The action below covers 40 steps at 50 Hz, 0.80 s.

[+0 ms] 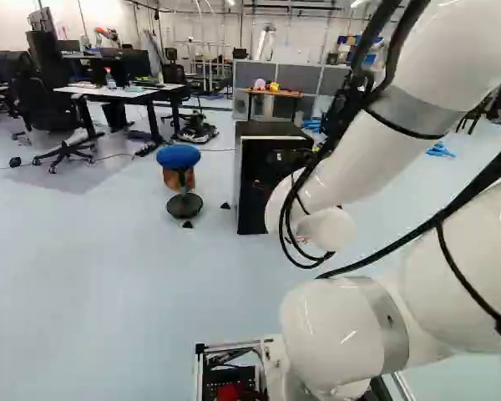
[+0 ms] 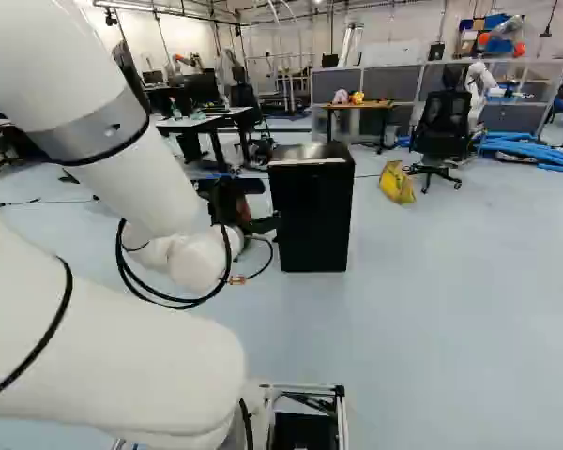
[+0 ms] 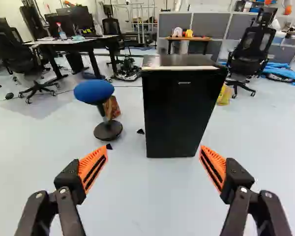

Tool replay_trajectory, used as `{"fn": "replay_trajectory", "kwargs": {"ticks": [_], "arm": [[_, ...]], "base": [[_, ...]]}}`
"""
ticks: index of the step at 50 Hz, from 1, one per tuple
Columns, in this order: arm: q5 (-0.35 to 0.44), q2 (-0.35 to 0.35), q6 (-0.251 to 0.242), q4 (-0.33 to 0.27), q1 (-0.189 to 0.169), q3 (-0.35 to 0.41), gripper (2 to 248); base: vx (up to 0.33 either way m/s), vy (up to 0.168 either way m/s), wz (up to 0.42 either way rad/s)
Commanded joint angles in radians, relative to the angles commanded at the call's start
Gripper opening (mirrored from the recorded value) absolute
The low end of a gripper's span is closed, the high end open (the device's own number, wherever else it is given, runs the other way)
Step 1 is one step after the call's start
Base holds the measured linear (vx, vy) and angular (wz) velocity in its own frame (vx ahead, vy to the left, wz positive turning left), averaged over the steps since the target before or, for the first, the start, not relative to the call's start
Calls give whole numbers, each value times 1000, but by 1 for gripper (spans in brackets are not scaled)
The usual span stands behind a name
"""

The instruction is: Grab a drink from the fridge

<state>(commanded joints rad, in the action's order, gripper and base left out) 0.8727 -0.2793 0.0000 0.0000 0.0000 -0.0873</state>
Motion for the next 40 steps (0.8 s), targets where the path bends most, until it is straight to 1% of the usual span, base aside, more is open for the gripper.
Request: {"fn": "replay_trajectory", "kwargs": {"ticks": [25, 30, 40], "arm": [[0, 0, 0, 0, 0, 0, 247], [0, 0, 0, 0, 0, 0, 247], [0, 0, 0, 0, 0, 0, 247]], "base": [[1, -1, -14], [38, 6, -106], [66, 12, 3]]}}
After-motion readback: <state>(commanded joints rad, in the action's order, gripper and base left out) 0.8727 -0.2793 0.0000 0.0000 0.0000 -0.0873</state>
